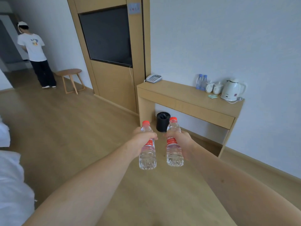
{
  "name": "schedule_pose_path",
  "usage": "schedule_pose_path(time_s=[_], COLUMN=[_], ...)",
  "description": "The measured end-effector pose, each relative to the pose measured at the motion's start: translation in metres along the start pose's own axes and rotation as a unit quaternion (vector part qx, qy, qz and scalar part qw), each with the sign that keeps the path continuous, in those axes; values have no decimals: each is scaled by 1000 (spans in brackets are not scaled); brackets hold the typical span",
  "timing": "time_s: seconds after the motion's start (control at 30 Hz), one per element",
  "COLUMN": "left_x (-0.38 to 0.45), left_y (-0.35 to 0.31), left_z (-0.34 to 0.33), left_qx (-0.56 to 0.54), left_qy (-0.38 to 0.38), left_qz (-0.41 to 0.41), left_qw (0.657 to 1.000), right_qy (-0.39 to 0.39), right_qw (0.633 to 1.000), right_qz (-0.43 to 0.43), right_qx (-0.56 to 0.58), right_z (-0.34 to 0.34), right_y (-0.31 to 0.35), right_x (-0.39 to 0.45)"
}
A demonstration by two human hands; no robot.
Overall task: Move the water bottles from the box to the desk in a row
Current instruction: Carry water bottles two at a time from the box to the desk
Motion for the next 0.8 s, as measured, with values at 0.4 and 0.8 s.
schedule_pose_path(time_s=[0.4,0.8], left_x=[184,353], left_y=[-148,-214], left_z=[-53,-123], left_qx=[15,45], left_qy=[-6,90], left_qz=[-20,-3], left_qw=[1000,995], right_qy=[-7,-81], right_qw=[1000,996], right_qz=[4,-5], right_qx=[22,25], right_z=[27,61], right_y=[79,92], right_x=[223,385])
Point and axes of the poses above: each hand's wrist, its own x-axis towards the middle knuckle, its own z-axis out of the back of the hand, y = z × x, the point moved 1 cm from there along x, towards the middle knuckle, and after that the axes turned 8 degrees about z, right-handed, at the moved point
